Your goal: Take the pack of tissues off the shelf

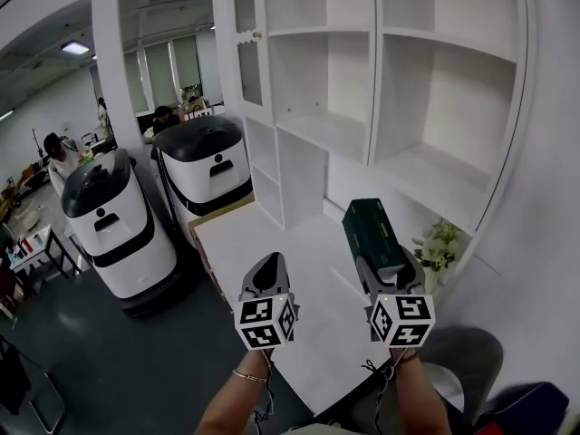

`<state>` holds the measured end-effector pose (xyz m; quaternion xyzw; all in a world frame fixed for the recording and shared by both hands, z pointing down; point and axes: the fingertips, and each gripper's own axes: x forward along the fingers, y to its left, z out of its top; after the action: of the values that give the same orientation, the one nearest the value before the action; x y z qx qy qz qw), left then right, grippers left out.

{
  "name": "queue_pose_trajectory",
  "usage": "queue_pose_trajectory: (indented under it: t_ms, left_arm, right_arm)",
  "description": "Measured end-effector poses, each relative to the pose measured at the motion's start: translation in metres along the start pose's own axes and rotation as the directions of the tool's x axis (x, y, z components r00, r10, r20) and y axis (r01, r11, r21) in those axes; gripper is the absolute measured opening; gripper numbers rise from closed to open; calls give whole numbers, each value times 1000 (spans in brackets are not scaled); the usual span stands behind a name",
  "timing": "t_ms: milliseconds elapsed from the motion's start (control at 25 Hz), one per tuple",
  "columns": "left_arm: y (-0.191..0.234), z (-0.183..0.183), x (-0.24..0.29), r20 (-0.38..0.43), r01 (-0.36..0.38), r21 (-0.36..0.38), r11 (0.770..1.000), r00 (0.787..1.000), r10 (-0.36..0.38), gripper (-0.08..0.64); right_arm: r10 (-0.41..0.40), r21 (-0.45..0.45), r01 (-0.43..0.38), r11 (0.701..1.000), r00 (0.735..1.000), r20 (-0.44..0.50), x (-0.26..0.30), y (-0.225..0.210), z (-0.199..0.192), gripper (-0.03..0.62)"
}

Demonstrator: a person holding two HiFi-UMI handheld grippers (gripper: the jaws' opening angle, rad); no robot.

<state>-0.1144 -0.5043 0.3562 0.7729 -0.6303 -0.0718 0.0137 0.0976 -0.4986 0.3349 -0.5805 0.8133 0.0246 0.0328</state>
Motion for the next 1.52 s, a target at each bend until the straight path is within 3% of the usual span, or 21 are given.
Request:
queue_pose_trajectory:
  t_ms: [520,1520]
  left_arm:
    - [-27,-92,5,-159,21,-26,999,987,-25,17]
    - [-33,-107,-2,-192,19,-39,999,981,-26,17]
  right_arm:
    - [-10,92,23,995,991,-136,-15,-29,-95,348]
    - [-47,109,66,992,984,-170,-25,-40,-115,347]
